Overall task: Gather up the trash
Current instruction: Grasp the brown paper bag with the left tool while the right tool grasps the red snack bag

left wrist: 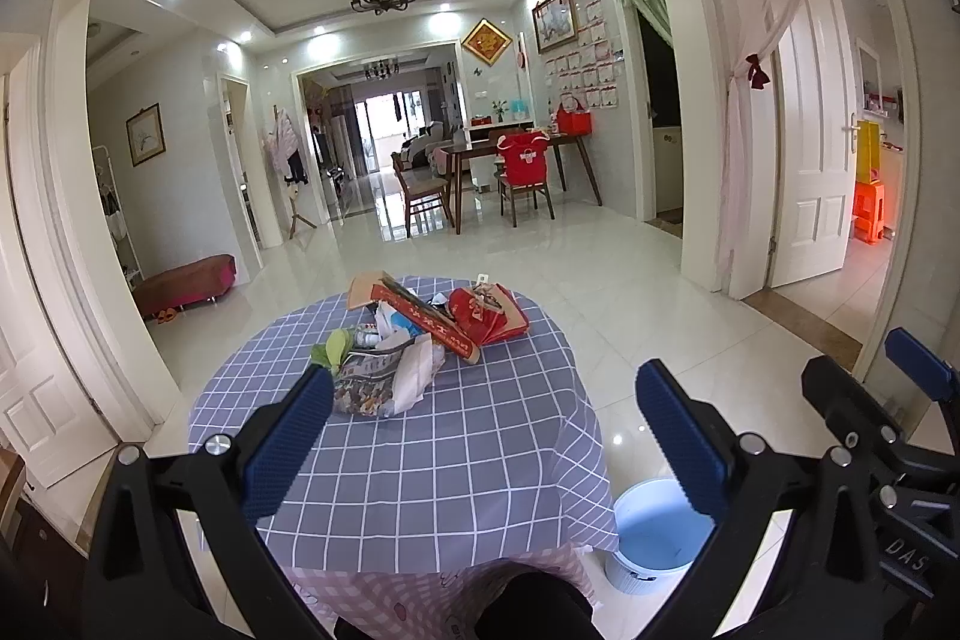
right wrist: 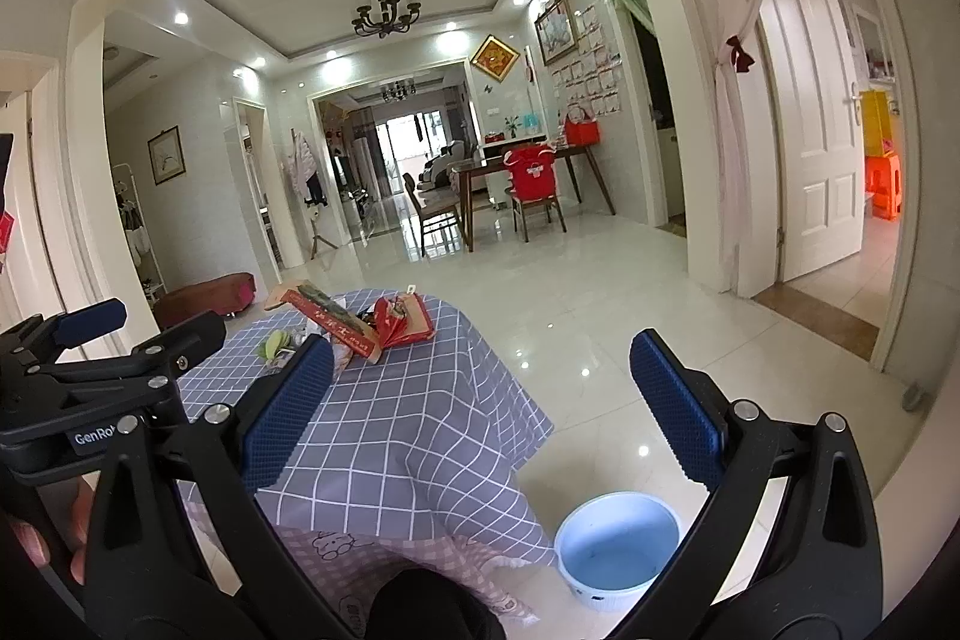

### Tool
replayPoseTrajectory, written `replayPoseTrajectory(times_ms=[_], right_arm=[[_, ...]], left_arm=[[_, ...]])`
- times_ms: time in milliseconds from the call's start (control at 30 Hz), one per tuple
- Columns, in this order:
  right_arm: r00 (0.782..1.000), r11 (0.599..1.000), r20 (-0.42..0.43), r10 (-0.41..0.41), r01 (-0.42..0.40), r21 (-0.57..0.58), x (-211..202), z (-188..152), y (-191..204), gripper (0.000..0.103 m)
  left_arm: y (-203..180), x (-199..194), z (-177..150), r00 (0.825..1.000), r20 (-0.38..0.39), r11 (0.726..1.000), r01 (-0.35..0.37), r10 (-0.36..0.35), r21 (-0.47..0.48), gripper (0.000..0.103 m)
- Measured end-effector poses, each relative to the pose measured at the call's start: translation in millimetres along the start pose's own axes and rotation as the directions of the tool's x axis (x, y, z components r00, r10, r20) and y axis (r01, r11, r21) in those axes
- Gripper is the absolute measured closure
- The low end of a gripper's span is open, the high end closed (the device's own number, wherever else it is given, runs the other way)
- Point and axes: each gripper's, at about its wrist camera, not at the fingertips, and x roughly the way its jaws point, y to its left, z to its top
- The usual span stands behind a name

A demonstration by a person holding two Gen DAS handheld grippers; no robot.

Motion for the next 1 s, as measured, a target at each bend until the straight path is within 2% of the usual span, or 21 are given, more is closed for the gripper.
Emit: replayPoseTrajectory(times_ms=[167, 367, 600, 800, 900, 1000], right_arm=[[0.999, 0.999, -0.039, 0.005, -0.007, -0.054, 16, -7, 13, 0.006], [0.994, 0.999, -0.104, -0.019, 0.014, -0.050, 49, -14, 12, 0.006], [0.970, 1.000, -0.243, -0.003, 0.002, -0.005, 115, -30, 11, 0.006], [0.956, 0.998, -0.294, 0.004, -0.021, -0.055, 171, -36, 33, 0.006], [0.951, 0.996, -0.309, 0.002, -0.031, -0.087, 196, -40, 45, 0.006], [0.947, 0.993, -0.321, 0.008, -0.044, -0.105, 220, -41, 55, 0.006]], left_arm=[[4, 18, -1, 1.000, -0.027, 1.000, -0.005, 0.005, -0.001, 0.004], [19, 57, -16, 0.996, -0.094, 1.000, -0.012, 0.011, -0.014, 0.004], [73, 119, -36, 0.980, -0.194, 0.995, -0.055, 0.039, -0.080, 0.004], [130, 168, -50, 0.966, -0.258, 0.981, -0.078, 0.031, -0.175, 0.004], [145, 188, -52, 0.961, -0.276, 0.978, -0.082, 0.028, -0.189, 0.005], [155, 208, -49, 0.959, -0.283, 0.973, -0.052, -0.014, -0.225, 0.005]])
